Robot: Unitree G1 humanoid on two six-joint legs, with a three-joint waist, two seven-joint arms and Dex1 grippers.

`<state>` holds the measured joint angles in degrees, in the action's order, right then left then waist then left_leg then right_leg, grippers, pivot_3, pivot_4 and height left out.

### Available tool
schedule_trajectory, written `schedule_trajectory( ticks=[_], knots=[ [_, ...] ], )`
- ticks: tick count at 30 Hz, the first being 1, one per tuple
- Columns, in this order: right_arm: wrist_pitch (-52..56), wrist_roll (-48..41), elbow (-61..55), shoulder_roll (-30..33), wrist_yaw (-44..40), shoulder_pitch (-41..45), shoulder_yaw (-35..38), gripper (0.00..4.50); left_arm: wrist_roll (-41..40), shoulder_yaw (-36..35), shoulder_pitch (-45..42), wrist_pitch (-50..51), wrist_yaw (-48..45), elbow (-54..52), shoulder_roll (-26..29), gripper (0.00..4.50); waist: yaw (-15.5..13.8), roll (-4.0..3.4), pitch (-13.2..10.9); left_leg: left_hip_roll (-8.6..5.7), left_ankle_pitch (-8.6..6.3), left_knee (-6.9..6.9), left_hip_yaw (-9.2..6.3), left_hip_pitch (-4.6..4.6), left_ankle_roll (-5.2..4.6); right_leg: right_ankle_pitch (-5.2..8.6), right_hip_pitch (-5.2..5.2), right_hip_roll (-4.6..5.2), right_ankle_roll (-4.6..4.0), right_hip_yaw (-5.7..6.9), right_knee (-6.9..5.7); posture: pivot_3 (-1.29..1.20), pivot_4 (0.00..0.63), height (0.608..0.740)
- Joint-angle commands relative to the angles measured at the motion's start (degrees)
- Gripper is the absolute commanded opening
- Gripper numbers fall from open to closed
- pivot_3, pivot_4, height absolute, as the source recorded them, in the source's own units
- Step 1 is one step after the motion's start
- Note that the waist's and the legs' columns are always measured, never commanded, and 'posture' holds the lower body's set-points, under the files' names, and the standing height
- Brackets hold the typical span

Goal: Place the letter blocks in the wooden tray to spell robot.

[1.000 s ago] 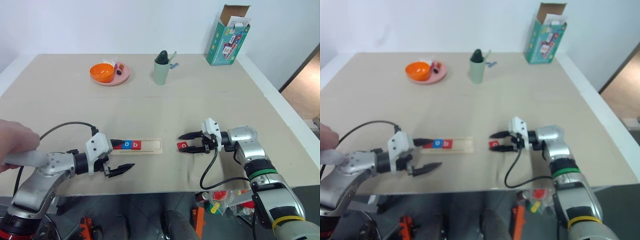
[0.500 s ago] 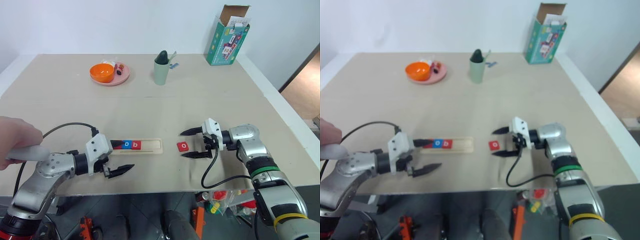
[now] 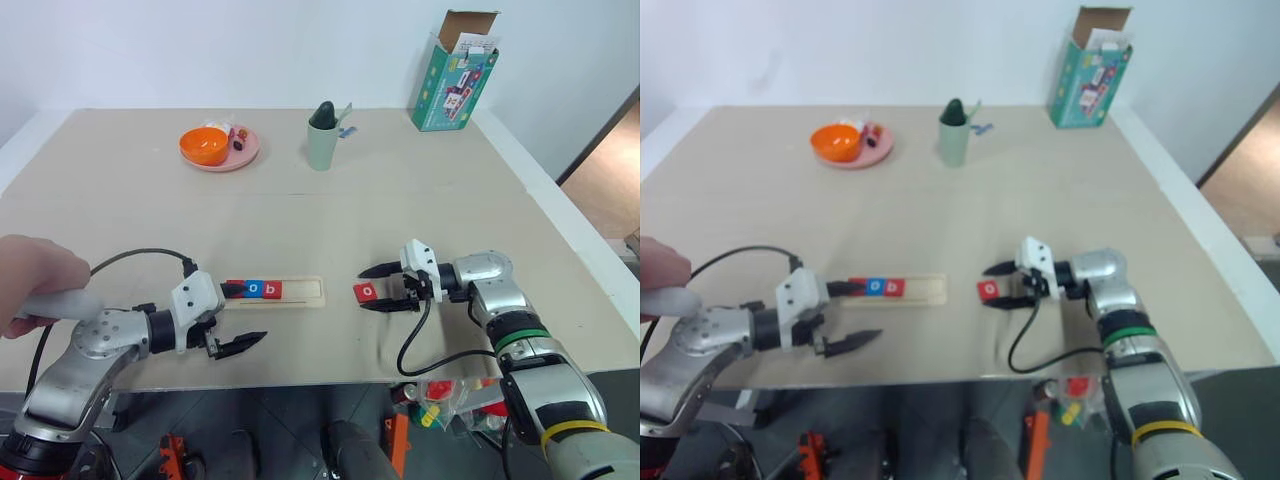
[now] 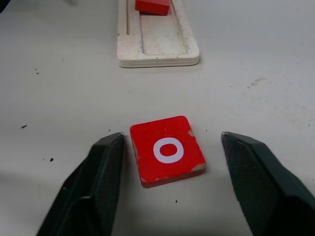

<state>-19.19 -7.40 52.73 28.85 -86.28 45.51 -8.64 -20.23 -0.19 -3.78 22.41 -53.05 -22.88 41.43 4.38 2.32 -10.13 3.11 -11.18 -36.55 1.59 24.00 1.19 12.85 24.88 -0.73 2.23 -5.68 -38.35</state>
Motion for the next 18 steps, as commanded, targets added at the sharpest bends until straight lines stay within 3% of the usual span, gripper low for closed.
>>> schedule_trajectory(
  ticks=[1,8,12,15,18],
  knots=[
    [-0.61,0.50,0.71,0.01,-1.00,1.15,0.41,3.28,-0.12,-0.78,0.26,-0.94,-0.04,-1.55,0.68,4.50,0.00,0.00,0.00,0.00,0.00,0.00,0.00,-0.01,0.00,0.00,-0.01,0.00,0.00,0.00,0.00,0.00,0.150,0.740],
    [0.61,0.87,1.45,-0.07,-1.82,1.23,0.17,3.28,-0.21,-0.87,0.53,-0.91,0.06,-1.66,0.65,4.50,0.01,0.00,0.00,0.00,0.00,0.00,0.00,-0.25,0.00,0.02,-0.27,0.00,-0.01,-0.01,0.00,0.00,0.150,0.740],
    [1.89,1.19,0.91,0.13,-1.36,1.19,0.12,1.96,-0.03,-0.73,0.33,-1.05,-0.06,-1.17,0.68,4.50,0.05,0.00,0.00,-0.01,0.00,0.04,0.02,-0.66,0.00,0.23,-0.68,0.01,-0.23,-0.05,0.01,0.00,0.150,0.740],
    [1.63,0.64,0.28,-0.23,-1.15,1.15,0.62,1.96,0.05,-0.66,0.18,-1.15,-0.16,-0.91,0.70,4.50,0.09,0.00,0.00,-0.01,0.00,0.04,0.03,-0.70,0.00,0.21,-0.71,0.01,-0.26,-0.07,0.01,0.00,0.150,0.740],
    [1.62,0.77,0.70,-0.36,-1.49,1.20,0.43,1.27,0.23,-0.46,-0.13,-1.24,-0.24,-0.58,0.69,4.50,0.09,0.00,0.00,-0.01,0.00,0.03,0.04,-0.71,-0.01,0.20,-0.71,0.00,-0.27,-0.09,0.01,0.00,0.150,0.740]
  ],
)
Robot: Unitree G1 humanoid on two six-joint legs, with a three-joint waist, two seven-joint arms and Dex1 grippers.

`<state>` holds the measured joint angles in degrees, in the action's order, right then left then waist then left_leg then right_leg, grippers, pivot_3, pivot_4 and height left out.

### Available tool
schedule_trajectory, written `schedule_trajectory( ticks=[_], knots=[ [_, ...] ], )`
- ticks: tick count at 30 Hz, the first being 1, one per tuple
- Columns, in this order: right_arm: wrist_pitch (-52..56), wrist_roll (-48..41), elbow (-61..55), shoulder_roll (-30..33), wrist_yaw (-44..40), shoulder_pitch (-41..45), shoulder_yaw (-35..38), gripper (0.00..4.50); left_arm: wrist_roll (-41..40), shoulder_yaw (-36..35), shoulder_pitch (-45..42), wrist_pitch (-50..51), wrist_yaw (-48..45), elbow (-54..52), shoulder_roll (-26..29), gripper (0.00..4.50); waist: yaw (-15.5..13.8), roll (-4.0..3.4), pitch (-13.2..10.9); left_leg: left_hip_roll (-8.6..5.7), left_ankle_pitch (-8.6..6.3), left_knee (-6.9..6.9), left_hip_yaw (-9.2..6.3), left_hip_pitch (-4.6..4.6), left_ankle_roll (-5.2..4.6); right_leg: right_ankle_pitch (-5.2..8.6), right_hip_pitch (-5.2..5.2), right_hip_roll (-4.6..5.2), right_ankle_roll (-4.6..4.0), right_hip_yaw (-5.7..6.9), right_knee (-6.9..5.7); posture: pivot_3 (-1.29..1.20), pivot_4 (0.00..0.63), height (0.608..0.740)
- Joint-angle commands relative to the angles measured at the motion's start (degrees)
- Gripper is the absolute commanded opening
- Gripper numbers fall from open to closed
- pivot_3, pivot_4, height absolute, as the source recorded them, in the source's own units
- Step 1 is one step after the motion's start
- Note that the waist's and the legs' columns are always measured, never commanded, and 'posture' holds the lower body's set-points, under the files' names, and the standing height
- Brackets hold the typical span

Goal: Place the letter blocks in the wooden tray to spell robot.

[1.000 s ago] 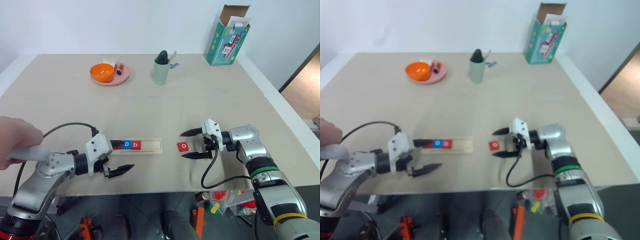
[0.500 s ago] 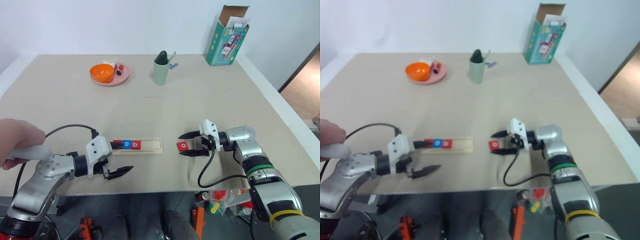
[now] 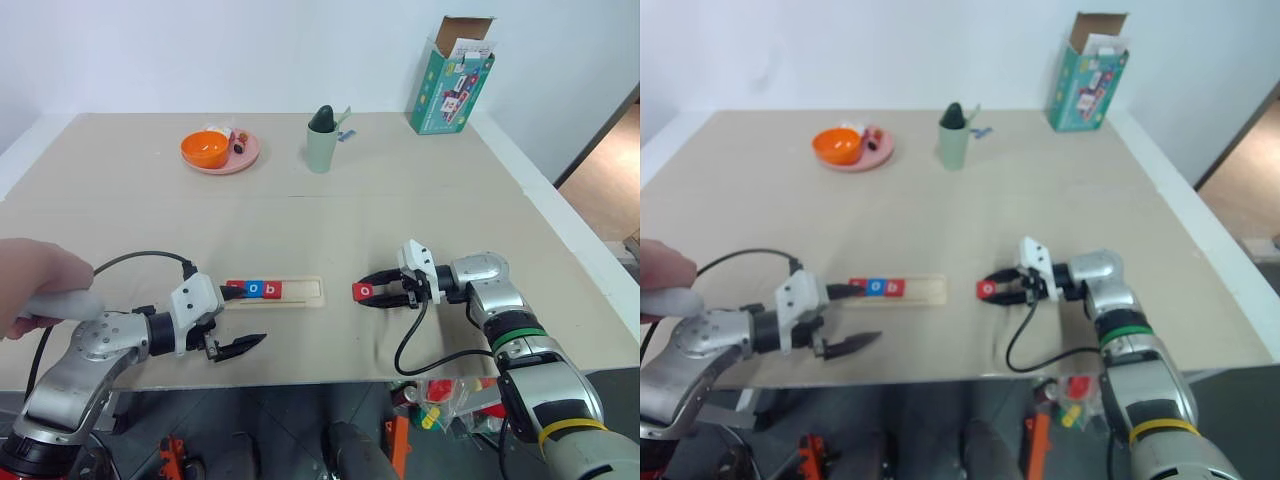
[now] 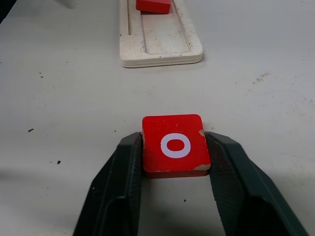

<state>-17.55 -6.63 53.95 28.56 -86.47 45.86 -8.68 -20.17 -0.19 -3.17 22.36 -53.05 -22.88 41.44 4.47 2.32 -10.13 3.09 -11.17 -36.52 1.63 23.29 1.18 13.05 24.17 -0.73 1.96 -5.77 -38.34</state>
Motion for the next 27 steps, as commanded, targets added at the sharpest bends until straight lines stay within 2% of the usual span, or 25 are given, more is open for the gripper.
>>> schedule_trajectory(
  ticks=[1,9,12,16,21,24,27],
  knots=[
    [-0.18,0.19,-0.36,-0.06,-1.26,0.86,0.36,1.21,0.20,-0.42,-0.85,-1.21,-0.28,-0.48,0.68,4.50,0.00,0.00,0.00,0.00,0.00,0.00,0.00,0.00,0.00,0.00,0.00,0.00,0.00,0.00,0.00,0.00,0.150,0.740],
    [-0.39,0.19,-0.67,-0.17,-0.79,0.94,0.54,1.21,0.53,-0.07,-1.44,-1.51,-0.57,0.15,0.58,4.50,0.00,0.00,0.00,0.01,0.00,0.01,0.01,-0.01,0.00,0.00,0.00,-0.01,0.01,0.00,0.00,0.00,0.150,0.740],
    [2.72,-0.86,-6.02,0.01,-0.39,0.57,0.61,1.21,0.53,-0.59,-1.18,-1.82,-0.24,0.52,0.36,4.50,0.02,-0.02,-0.01,0.01,0.00,0.01,0.01,0.00,0.00,0.00,0.01,-0.01,0.01,-0.01,0.00,0.00,0.150,0.740],
    [13.43,-2.52,-18.93,-0.59,3.10,-1.12,0.59,1.21,-0.31,-3.08,-0.57,-2.77,1.59,1.53,-0.80,4.50,0.04,-0.14,-0.08,0.02,0.00,0.04,0.03,0.01,0.00,0.00,0.07,-0.01,0.01,-0.03,-0.01,0.00,0.150,0.740],
    [25.79,-0.29,-34.68,-3.02,11.68,-3.48,-2.31,1.21,-1.09,-5.24,0.61,-3.51,2.98,2.51,-1.86,4.50,0.00,-0.14,-0.09,0.08,-0.01,0.13,0.00,0.02,0.01,0.05,0.11,-0.03,-0.02,0.04,-0.02,0.00,0.150,0.740],
    [30.30,0.35,-39.20,-4.13,15.02,-4.07,-3.84,1.21,-1.10,-5.46,1.03,-3.80,3.25,2.82,-2.22,4.50,-0.04,-0.15,-0.09,0.08,-0.01,0.17,-0.02,0.08,0.01,0.07,0.17,-0.03,0.00,0.09,-0.02,0.00,0.150,0.740],
    [35.80,1.78,-41.66,-8.16,19.56,-3.70,-7.41,1.21,-1.55,-5.53,1.49,-3.80,4.12,2.92,-3.50,4.50,-0.03,-0.14,-0.09,0.07,-0.02,0.16,0.00,0.11,0.03,0.12,0.18,-0.01,-0.03,0.08,-0.02,0.00,0.150,0.740]
  ],
)
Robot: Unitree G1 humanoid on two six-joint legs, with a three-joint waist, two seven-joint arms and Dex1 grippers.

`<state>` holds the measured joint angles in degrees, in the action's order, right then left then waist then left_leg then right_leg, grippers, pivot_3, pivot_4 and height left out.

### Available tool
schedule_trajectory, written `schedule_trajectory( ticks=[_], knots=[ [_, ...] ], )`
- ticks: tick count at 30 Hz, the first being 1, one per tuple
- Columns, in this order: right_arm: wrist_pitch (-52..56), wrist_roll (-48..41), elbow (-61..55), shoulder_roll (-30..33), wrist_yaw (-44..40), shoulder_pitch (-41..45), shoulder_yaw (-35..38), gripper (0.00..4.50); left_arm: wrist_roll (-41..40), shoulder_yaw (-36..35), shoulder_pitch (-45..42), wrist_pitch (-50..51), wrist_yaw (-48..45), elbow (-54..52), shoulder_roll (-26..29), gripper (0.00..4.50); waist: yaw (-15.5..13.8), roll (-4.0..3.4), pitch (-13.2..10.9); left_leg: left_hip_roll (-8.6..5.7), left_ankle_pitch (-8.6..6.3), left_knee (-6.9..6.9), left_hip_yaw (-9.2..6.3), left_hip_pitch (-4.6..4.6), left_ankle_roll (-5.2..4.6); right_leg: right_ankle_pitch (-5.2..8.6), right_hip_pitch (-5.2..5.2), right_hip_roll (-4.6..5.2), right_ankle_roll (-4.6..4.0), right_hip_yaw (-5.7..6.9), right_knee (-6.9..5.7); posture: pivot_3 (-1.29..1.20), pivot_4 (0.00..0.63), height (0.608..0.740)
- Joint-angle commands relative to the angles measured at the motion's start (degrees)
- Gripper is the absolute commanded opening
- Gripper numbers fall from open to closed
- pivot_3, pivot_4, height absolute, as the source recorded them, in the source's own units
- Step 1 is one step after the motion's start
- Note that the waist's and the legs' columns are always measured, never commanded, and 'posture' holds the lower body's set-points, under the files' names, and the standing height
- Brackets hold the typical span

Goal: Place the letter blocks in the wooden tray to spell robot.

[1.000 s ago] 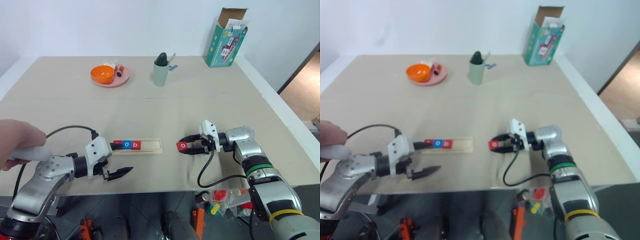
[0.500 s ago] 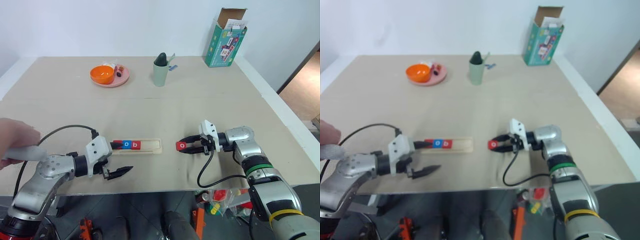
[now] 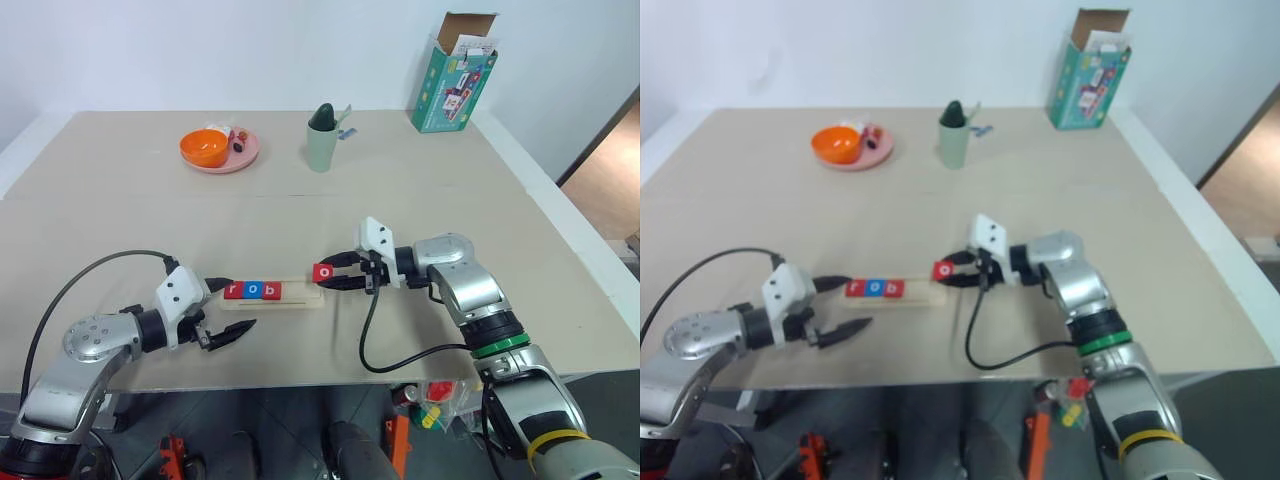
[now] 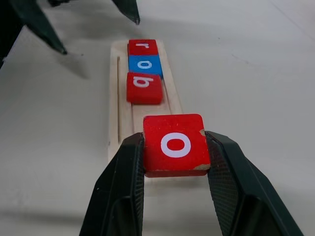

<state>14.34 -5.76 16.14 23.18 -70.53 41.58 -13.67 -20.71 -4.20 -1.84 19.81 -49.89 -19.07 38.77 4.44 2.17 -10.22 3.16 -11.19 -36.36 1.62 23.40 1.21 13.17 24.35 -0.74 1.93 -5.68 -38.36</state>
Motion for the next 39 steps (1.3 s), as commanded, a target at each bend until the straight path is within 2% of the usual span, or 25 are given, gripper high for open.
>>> schedule_trajectory(
  ticks=[1,9,39],
  knots=[
    [4.20,1.83,-3.56,-3.46,4.38,0.76,-3.45,1.21,-0.96,-1.48,0.26,-1.31,1.05,-0.91,-1.02,4.50,0.03,0.00,0.00,0.00,0.00,0.00,0.00,0.00,0.00,0.00,0.00,0.00,0.00,0.00,0.00,0.00,0.150,0.740],
    [6.27,2.99,-1.38,-5.35,6.51,2.15,-6.16,1.21,-0.38,-1.57,1.35,-1.93,1.39,-1.44,-0.99,4.50,-0.04,0.00,0.00,-0.02,0.00,0.00,0.02,0.03,0.00,0.01,0.02,0.02,0.00,-0.01,0.04,0.00,0.150,0.740],
    [3.40,3.97,3.38,-6.79,6.31,3.10,-7.67,1.21,0.94,-0.10,1.87,-2.55,1.75,-2.23,-0.77,4.50,0.02,0.00,0.00,0.02,-0.01,0.04,0.00,0.03,0.01,0.03,0.05,0.00,-0.04,0.04,0.04,0.00,0.150,0.740]
  ],
)
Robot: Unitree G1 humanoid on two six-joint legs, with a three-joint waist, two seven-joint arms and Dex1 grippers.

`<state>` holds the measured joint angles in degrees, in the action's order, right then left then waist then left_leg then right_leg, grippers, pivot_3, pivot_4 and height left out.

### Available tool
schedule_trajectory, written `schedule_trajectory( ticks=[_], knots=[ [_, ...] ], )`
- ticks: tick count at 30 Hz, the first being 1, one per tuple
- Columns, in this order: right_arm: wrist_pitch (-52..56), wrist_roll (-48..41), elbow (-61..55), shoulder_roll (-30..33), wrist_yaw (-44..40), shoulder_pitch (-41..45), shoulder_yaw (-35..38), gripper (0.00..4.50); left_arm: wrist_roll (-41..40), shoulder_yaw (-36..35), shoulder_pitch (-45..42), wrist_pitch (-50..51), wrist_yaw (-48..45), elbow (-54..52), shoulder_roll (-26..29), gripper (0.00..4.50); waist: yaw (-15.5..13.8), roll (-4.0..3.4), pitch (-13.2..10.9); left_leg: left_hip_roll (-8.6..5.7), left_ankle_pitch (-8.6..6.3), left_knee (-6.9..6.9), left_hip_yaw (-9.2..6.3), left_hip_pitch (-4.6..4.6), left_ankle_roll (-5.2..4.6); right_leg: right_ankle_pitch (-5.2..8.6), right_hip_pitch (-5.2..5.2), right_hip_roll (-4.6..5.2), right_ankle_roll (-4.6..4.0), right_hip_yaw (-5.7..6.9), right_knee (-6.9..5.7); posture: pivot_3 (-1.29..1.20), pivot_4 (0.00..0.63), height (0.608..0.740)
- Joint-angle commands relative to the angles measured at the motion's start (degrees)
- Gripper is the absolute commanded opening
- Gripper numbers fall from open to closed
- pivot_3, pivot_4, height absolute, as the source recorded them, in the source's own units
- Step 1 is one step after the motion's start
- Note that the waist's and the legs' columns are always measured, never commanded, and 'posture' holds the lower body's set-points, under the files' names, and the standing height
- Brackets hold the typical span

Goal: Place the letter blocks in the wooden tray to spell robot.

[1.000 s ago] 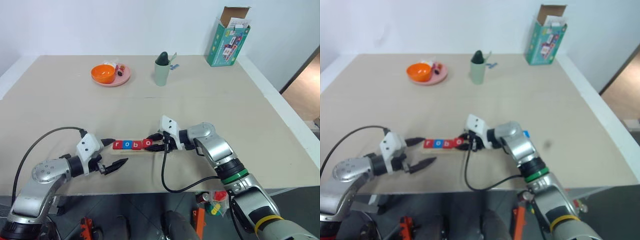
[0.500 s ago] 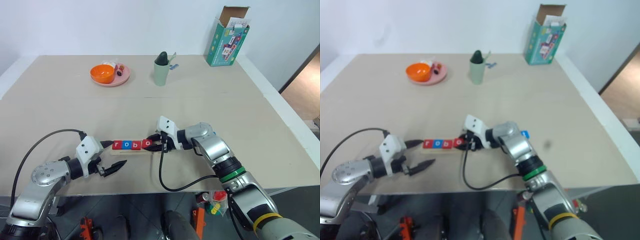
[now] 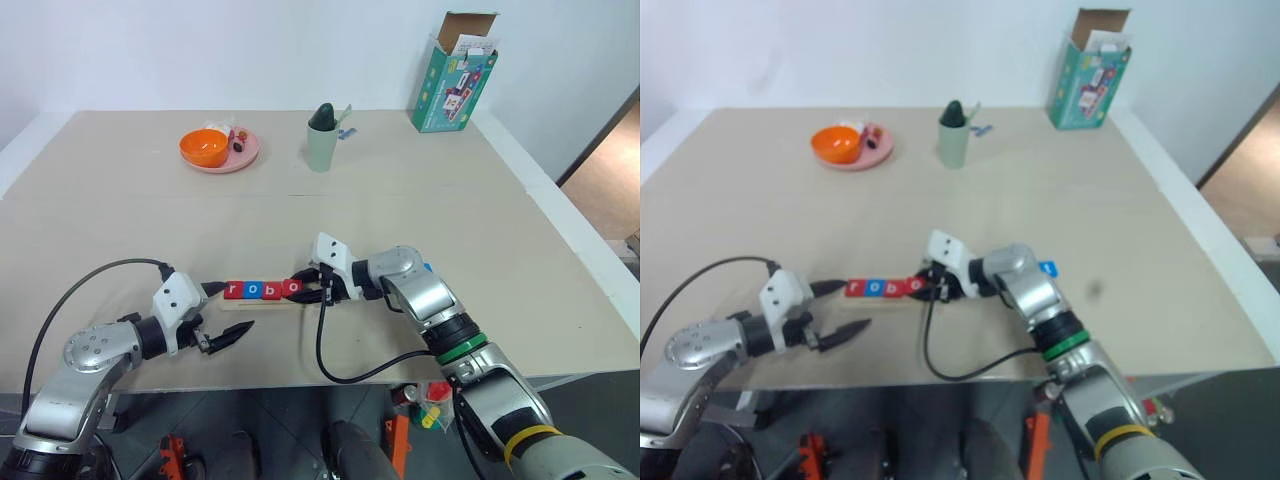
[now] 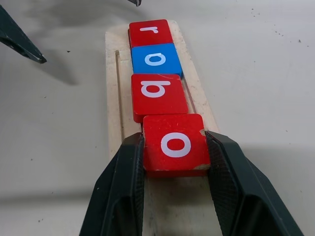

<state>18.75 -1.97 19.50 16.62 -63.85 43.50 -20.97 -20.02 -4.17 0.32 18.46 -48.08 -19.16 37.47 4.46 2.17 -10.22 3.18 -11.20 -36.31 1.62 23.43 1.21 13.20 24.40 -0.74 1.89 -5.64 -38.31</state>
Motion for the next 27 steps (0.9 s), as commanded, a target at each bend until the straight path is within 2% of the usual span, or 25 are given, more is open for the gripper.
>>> schedule_trajectory(
  ticks=[1,6,14,20,22,23,27],
  knots=[
    [-1.29,0.28,0.32,-0.21,-0.38,1.25,-0.42,1.21,0.22,-0.15,-0.32,-1.18,-0.01,-2.17,0.48,4.50,0.00,0.00,0.00,0.00,0.00,0.00,0.00,0.00,0.00,0.00,0.00,0.00,0.00,0.00,0.00,0.00,0.150,0.740],
    [-2.12,0.53,1.89,-0.19,-0.54,1.79,-0.50,1.21,-0.70,-0.37,-0.66,-1.21,0.04,-2.64,-0.17,4.50,0.00,0.00,0.00,0.00,0.00,0.00,0.00,0.00,0.00,0.00,0.00,0.00,-0.01,0.00,0.00,0.00,0.150,0.740],
    [-3.27,0.65,3.61,-0.30,-0.44,2.51,-0.12,1.21,-7.58,-1.84,-2.26,-0.94,-0.20,-6.65,-3.48,4.50,0.00,0.00,0.00,0.00,0.00,0.00,0.01,0.00,0.00,0.00,-0.01,0.01,0.00,-0.01,0.02,0.00,0.150,0.740],
    [-2.78,0.37,4.58,-0.56,-0.83,2.88,-0.10,1.21,-12.27,-1.19,-1.62,2.28,-2.37,-7.56,-2.47,4.50,0.02,0.00,0.00,0.00,0.00,0.03,-0.02,-0.01,0.00,0.00,-0.01,-0.02,0.00,0.01,0.01,0.00,0.150,0.740],
    [-1.85,0.12,4.82,-0.62,-1.33,3.04,-0.17,2.24,-12.28,-1.07,-2.12,2.65,-2.31,-7.08,-2.31,4.50,0.02,0.00,0.00,0.00,0.00,0.03,-0.02,-0.01,0.00,0.00,-0.01,-0.03,-0.01,0.00,0.01,0.00,0.150,0.740],
    [-1.55,0.06,4.88,-0.61,-1.54,3.08,-0.20,2.48,-12.16,-0.98,-2.35,2.70,-2.24,-6.86,-2.29,4.50,0.02,0.00,0.00,0.00,0.00,0.03,-0.01,-0.02,0.00,0.00,-0.01,-0.02,-0.01,-0.01,0.01,0.00,0.150,0.740],
    [-2.53,0.17,4.47,-0.49,-1.53,3.02,-0.03,3.96,-10.69,-0.20,-2.77,2.38,-2.17,-6.12,-2.06,4.50,0.02,0.00,0.00,-0.01,0.00,0.02,-0.01,-0.01,0.00,0.01,-0.02,-0.01,-0.01,-0.02,0.02,0.00,0.150,0.740]
  ],
)
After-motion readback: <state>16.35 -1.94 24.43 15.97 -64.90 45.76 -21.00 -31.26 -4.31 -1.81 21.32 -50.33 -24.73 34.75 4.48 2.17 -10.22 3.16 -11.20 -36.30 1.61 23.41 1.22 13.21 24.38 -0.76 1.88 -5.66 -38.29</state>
